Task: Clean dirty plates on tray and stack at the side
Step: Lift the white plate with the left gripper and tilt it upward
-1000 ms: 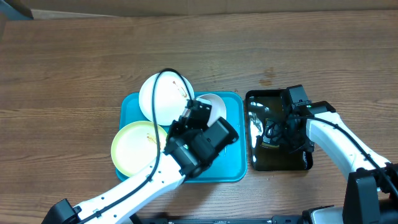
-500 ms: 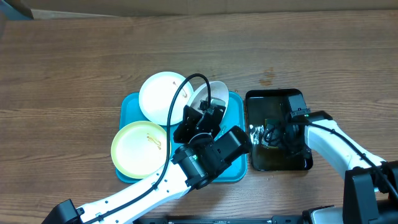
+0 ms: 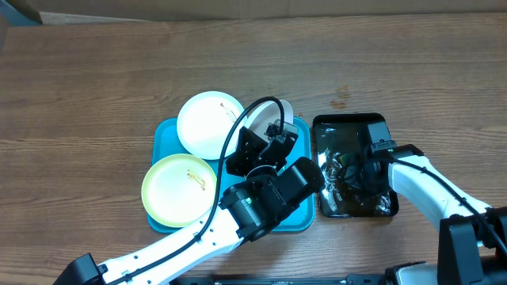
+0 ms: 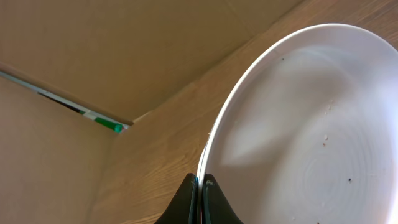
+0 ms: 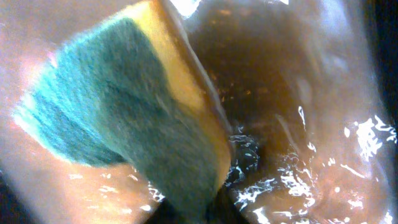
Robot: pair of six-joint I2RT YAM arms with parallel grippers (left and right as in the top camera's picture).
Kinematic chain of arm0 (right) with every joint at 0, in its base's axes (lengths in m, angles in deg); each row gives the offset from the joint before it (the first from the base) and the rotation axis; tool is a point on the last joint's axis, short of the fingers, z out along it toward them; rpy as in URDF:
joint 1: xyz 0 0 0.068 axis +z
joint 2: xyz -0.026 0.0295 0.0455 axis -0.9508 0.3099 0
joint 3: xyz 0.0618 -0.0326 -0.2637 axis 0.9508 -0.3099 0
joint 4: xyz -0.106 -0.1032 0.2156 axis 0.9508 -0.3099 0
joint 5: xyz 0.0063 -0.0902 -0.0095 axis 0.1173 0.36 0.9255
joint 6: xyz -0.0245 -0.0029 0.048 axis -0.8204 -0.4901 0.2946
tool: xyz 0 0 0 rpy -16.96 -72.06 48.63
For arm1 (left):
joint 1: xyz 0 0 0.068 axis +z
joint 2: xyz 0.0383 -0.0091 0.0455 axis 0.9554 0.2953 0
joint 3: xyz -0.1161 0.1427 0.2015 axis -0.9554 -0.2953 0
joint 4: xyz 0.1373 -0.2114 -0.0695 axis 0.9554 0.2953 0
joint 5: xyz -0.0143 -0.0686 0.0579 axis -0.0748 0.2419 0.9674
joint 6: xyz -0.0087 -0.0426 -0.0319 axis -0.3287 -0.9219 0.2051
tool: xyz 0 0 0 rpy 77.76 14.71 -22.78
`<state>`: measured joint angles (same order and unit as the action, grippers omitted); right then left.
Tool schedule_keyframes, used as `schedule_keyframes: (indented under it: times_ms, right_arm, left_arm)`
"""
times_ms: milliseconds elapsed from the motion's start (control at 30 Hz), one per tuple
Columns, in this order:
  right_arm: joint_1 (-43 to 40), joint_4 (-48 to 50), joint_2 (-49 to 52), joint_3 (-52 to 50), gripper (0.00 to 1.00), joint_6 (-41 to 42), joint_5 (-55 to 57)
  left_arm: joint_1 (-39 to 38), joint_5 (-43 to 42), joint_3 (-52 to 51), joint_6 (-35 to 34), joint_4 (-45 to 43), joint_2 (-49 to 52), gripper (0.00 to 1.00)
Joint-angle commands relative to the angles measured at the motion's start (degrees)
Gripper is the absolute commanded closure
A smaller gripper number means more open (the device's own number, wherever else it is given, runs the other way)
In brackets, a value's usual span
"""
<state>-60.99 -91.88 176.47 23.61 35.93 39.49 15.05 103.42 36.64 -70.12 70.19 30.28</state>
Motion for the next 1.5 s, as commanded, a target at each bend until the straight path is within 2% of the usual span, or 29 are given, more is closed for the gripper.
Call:
schedule_keyframes:
  times_ms: [0,33,133,267,367,467,500,533,633,667,733,767,833,867,900,967,1033,1100,1200,1367,1467]
  right_arm:
    - [-0.1,-2.6,0.7,2.6,0.30,-0.3,0.7]
    - [-0.1,-3.0,0.7,3.7,0.21,-0.9,0.7]
    - [-0.1,-1.8,0.7,5.2,0.07,-1.8,0.9]
    - [-0.1,2.0,0.8,4.3,0.09,-1.8,2.2]
    - [-0.1,6.4,0.8,1.8,0.14,-1.8,2.4]
    - [-0.1,10.5,0.8,-0.7,0.31,-1.6,1.9]
    - [-0.1,11.0,0.8,-0.9,0.60,-1.6,1.7]
    - [-0.1,11.0,0.8,-0.9,0.96,-1.6,1.7]
    - [-0.2,10.0,0.7,0.3,0.96,-1.9,1.7]
    - [-0.4,8.4,0.7,1.6,0.83,-1.9,1.7]
    - [-0.7,3.9,0.7,4.8,0.71,-1.9,1.7]
    - [-0.9,1.4,0.7,6.6,0.61,-1.9,1.7]
    - [-1.0,-3.1,0.7,9.6,0.53,-3.5,1.3]
    - [-1.0,-4.5,0.7,10.5,0.43,-4.4,1.1]
    - [-1.0,-6.5,0.7,11.4,0.28,-4.7,1.0]
    - [-1.0,-7.7,0.7,11.4,0.16,-4.7,1.0]
    - [-1.0,-8.8,0.7,11.4,0.11,-4.9,1.0]
    - [-1.0,-9.3,0.7,11.4,0.07,-4.9,0.8]
    - [-0.9,-9.7,0.7,11.4,0.07,-4.9,0.5]
    - [-0.9,-10.6,0.7,11.3,0.06,-6.0,0.2]
    - [-0.9,-10.5,0.7,10.9,0.07,-6.2,-0.7]
  left_arm:
    - [-0.4,-1.9,1.3,1.3,0.1,-1.1,0.96]
    - [-0.4,-4.0,1.3,1.0,0.3,-1.1,0.96]
    - [-0.4,-9.3,1.3,-0.5,1.5,-1.1,0.96]
    - [-0.3,-11.7,1.3,-5.5,2.7,-1.1,0.96]
    - [-0.3,-11.7,1.3,-5.6,2.7,-1.1,0.96]
    - [-0.3,-11.7,1.3,-5.6,2.8,-1.1,0.96]
    - [-0.3,-11.7,1.3,-5.6,2.9,-1.1,0.96]
    - [-0.3,-11.7,1.3,-5.6,2.9,-1.1,0.96]
    - [-0.3,-12.7,1.3,-7.8,3.9,-1.1,0.96]
    - [-0.2,-14.4,1.3,-9.6,4.9,-1.1,0.96]
    - [0.4,-18.8,1.3,-12.2,7.1,-1.1,0.96]
    - [1.2,-21.9,1.3,-14.0,8.6,-1.1,0.96]
    - [3.0,-27.5,1.3,-17.6,11.5,-1.1,0.96]
    - [4.3,-30.7,1.3,-19.4,12.9,-1.1,0.96]
    - [6.4,-36.9,1.3,-21.3,14.0,-1.0,0.96]
    - [8.9,-45.0,1.3,-21.7,14.8,-0.9,0.96]
    - [11.5,-50.5,1.0,-22.3,15.7,-0.6,0.96]
    - [13.7,-51.5,0.4,-24.4,17.1,0.2,0.96]
    - [16.1,-51.8,-0.1,-26.1,18.6,1.8,0.96]
    - [17.7,-58.3,-0.1,-25.1,19.4,2.8,0.96]
    - [17.7,-58.1,-0.1,-24.8,19.3,2.8,0.96]
